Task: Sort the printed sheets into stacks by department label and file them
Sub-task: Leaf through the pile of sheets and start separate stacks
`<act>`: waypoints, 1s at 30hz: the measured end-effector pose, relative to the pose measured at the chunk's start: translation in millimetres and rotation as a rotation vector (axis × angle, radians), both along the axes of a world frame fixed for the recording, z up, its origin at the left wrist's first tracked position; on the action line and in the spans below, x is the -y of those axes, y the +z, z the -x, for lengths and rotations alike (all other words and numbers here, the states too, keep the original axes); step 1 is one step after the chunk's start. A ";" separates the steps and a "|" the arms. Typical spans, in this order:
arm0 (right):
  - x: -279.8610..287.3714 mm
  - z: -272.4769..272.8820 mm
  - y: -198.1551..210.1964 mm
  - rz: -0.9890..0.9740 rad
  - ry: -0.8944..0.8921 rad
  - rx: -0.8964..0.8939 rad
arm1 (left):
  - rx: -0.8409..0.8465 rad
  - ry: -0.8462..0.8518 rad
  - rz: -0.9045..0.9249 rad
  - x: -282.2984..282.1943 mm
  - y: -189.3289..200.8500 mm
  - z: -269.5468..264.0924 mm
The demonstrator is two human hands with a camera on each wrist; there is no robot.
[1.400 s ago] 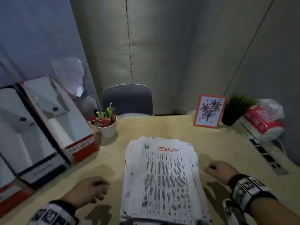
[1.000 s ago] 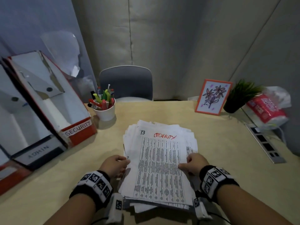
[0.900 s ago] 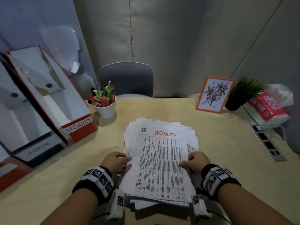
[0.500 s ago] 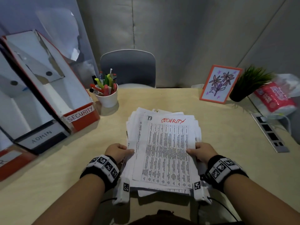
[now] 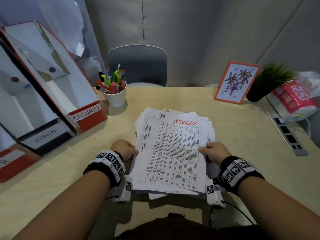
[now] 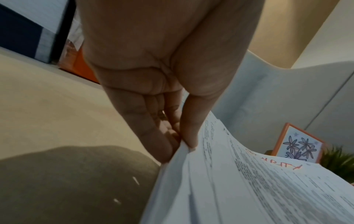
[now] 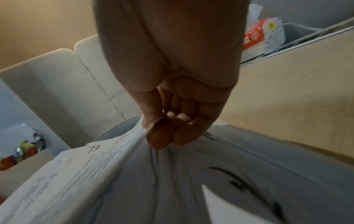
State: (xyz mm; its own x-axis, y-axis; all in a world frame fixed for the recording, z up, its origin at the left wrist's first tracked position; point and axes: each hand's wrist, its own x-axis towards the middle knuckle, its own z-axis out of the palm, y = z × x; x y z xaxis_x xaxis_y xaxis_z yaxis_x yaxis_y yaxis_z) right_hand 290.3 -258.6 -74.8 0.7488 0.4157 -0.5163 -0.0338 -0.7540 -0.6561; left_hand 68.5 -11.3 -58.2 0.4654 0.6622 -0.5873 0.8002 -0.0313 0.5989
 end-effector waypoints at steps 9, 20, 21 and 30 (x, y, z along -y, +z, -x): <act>25.8 -16.8 12.6 -0.085 -0.215 -0.018 | 0.067 0.047 0.055 2.2 -3.9 8.7; 86.1 -55.9 -2.6 -0.194 -0.627 -0.109 | 0.208 0.212 0.052 9.5 -5.8 12.6; 80.5 -48.9 3.9 -0.189 -0.614 -0.117 | 0.205 0.210 0.032 9.3 -7.0 12.4; 20.6 -11.1 12.7 -0.175 -0.225 -0.218 | 0.336 0.181 0.087 13.3 1.3 8.8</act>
State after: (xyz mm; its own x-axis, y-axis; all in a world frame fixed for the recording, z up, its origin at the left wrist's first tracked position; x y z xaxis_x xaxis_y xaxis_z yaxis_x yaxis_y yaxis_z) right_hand 301.4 -279.2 -62.2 0.7117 0.3490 -0.6097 -0.3395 -0.5889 -0.7334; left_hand 59.7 -24.5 -56.9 0.5213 0.7057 -0.4798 0.5473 0.1549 0.8225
